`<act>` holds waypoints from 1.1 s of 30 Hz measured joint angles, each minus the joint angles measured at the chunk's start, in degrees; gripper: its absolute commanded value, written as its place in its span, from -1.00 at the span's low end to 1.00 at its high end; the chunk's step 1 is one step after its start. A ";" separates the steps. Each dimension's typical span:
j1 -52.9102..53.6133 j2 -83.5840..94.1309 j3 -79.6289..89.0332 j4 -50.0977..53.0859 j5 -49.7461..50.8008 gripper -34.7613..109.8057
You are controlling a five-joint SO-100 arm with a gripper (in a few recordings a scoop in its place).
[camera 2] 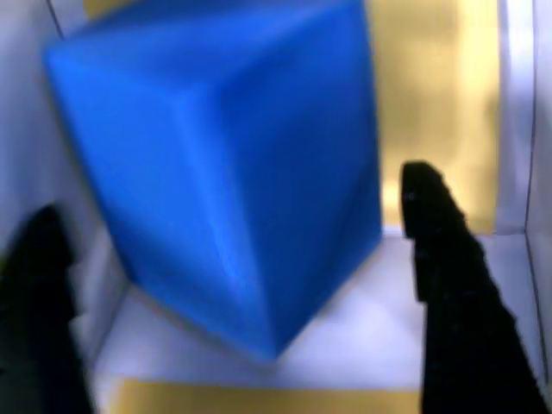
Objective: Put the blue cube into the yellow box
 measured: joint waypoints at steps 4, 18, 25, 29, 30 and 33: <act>0.79 3.69 0.09 3.25 -0.70 0.20; -0.79 13.62 -13.97 24.17 -7.29 0.16; -11.43 23.64 -14.06 25.22 -7.12 0.09; -20.57 28.13 -13.97 25.22 -5.45 0.06; -23.03 29.36 -13.97 25.22 -5.10 0.05; -31.99 33.22 -13.71 25.22 -4.48 0.00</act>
